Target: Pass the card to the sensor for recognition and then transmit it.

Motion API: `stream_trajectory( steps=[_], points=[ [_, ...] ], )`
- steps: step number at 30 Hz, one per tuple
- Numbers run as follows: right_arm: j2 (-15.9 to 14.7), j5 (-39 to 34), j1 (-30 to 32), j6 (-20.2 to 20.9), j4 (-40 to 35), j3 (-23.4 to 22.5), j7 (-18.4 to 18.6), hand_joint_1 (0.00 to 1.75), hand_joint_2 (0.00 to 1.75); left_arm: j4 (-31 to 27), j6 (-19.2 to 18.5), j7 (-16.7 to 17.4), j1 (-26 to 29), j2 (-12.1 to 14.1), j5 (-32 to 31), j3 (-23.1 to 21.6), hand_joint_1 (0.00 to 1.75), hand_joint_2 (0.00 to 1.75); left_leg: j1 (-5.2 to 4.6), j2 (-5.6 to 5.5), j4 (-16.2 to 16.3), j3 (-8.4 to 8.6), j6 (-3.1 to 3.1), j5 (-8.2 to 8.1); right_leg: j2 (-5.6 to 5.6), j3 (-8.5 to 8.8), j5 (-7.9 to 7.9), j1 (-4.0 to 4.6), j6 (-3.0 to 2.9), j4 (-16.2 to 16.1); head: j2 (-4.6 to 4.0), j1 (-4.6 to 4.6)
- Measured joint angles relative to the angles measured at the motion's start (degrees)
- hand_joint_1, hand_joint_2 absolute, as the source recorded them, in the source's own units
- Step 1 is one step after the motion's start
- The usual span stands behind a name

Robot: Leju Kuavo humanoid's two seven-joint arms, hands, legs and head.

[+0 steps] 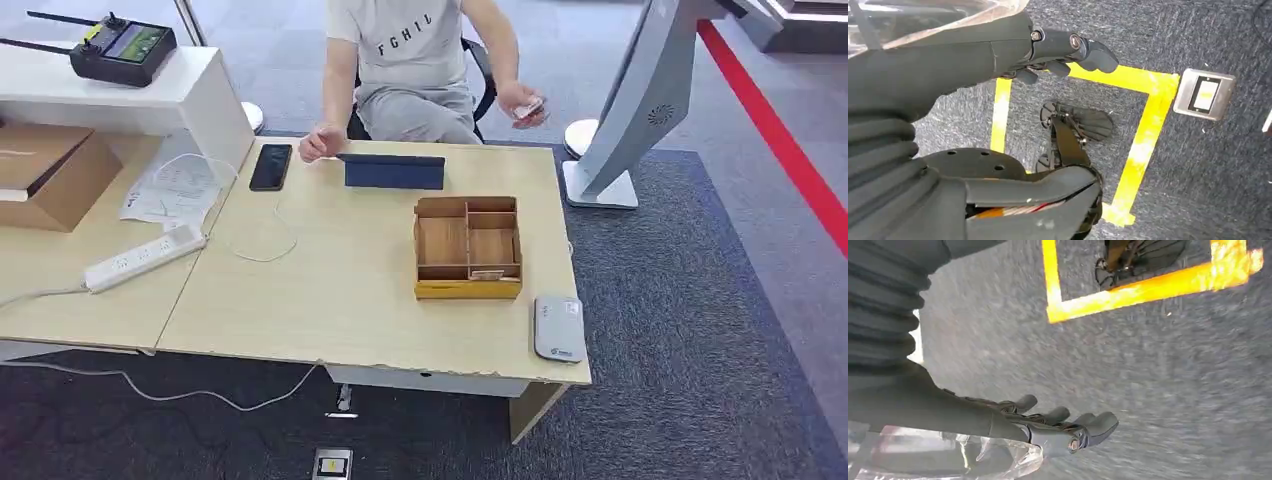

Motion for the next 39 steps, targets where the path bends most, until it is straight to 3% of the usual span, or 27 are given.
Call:
stream_trajectory(
  steps=[3,6,11,14,15,21,23,24,25,26,27,29,33,39],
  points=[
    [-1.33,-5.49,0.02,-0.63,-0.81,-0.24,-0.37,0.0,0.0,0.0,-0.05,-0.09,0.03,0.0,0.59,0.0,0.0,0.0,-0.03,0.01,0.0,0.0,0.0,0.0,0.0,0.0,0.0,-0.03,0.0,0.0,0.0,0.0],
    [-3.94,-12.81,-0.06,-0.3,-2.03,-0.26,-4.25,0.0,0.0,0.0,1.18,0.99,0.03,0.0,0.94,0.0,0.0,0.0,-0.12,-0.01,0.0,0.01,0.04,-0.02,-0.01,0.01,0.0,-0.13,0.02,-0.01,0.0,-0.11],
    [-10.17,-21.9,-0.62,5.06,-4.53,-0.26,-12.34,0.0,0.0,0.0,1.31,2.41,0.19,0.0,1.0,0.0,0.0,0.0,-0.22,0.01,0.0,-0.01,0.1,-0.02,-0.01,0.02,0.04,-0.23,0.08,-0.01,0.0,-0.09],
    [-13.45,-24.04,-2.39,7.92,-5.47,-0.26,-15.35,0.0,0.0,0.02,0.92,2.45,0.22,0.0,0.48,0.0,0.0,0.0,-0.28,0.05,0.0,0.01,0.15,0.01,0.01,0.02,0.06,-0.28,0.11,-0.01,0.0,0.0],
    [-13.88,-25.06,-3.1,9.07,-6.14,-0.26,-15.93,0.0,1.75,0.02,0.83,2.45,0.19,0.0,0.41,0.0,0.0,0.0,-0.38,0.06,0.0,0.02,0.16,0.01,0.02,-0.02,0.07,-0.39,0.12,0.0,0.0,0.02],
    [-18.56,-28.43,-9.44,12.29,-9.51,2.26,-19.32,0.0,1.75,0.07,0.22,3.3,0.14,0.0,-0.5,0.0,0.0,0.0,-0.37,0.1,0.0,0.05,0.22,0.06,0.04,0.03,0.1,-0.37,0.15,0.02,0.0,-0.07],
    [-18.64,-38.79,-9.81,12.72,-14.4,6.72,-13.23,0.0,1.75,0.07,0.46,3.48,-0.14,0.0,-0.55,-0.02,0.0,0.0,-0.43,0.02,0.03,0.21,0.25,0.08,0.02,-0.01,0.07,-0.41,0.19,-0.05,0.0,0.02],
    [-18.71,-46.97,-9.01,10.94,-18.54,10.56,-7.81,0.0,1.75,0.04,0.68,3.48,-0.23,0.02,-0.55,-0.02,0.0,0.0,-0.5,-0.12,0.03,0.17,0.37,0.09,-0.11,0.11,-0.04,-0.5,0.37,-0.04,0.0,-0.07],
    [-19.34,-58.38,-7.5,6.6,-22.83,16.07,-2.31,0.0,1.75,0.04,0.81,3.48,-0.17,0.02,-0.55,-0.02,0.0,0.0,-0.59,-0.29,0.03,0.15,0.41,0.12,-0.21,0.1,-0.05,-0.6,0.39,-0.03,0.0,-0.07],
    [-19.94,-63.91,-6.75,4.47,-24.8,18.95,-0.4,0.0,1.75,0.04,0.85,3.5,-0.12,0.04,-0.55,-0.02,0.0,0.0,-0.64,-0.28,0.03,0.07,0.41,0.12,-0.2,0.11,-0.03,-0.63,0.38,0.03,0.0,0.02],
    [-21.05,-72.71,-5.3,-0.95,-29.23,24.97,1.84,0.0,1.75,0.07,0.98,3.56,-0.05,0.2,-0.46,-0.02,0.0,0.0,-0.66,0.0,-0.02,-0.03,0.43,0.1,0.04,0.08,0.05,-0.66,0.41,0.08,0.0,-0.09],
    [-22.43,-80.53,-3.38,-6.46,-34.78,33.42,1.35,0.0,1.75,0.07,0.98,3.41,-0.23,0.31,-0.44,-0.07,0.0,0.0,-0.66,0.27,-0.04,-0.03,0.42,-0.04,0.38,0.02,0.08,-0.66,0.42,0.14,0.0,-0.05],
    [-24.87,-80.62,-2.42,-13.88,-48.88,53.04,2.71,0.0,1.75,0.04,0.7,2.78,-0.89,0.52,-0.74,-0.22,0.0,0.0,-0.8,0.36,-0.1,-0.39,0.45,-0.09,0.55,0.03,0.08,-0.81,0.46,0.17,0.0,-0.09],
    [-26.12,-69.59,-6.85,-15.98,-64.43,76.4,6.14,0.0,1.75,0.04,0.11,3.28,-0.81,0.81,-1.47,-1.25,0.0,0.0,-0.74,-0.13,-0.09,-0.71,0.6,0.34,-0.06,-0.11,0.17,-0.76,0.53,0.17,0.0,-0.09]
  ],
)
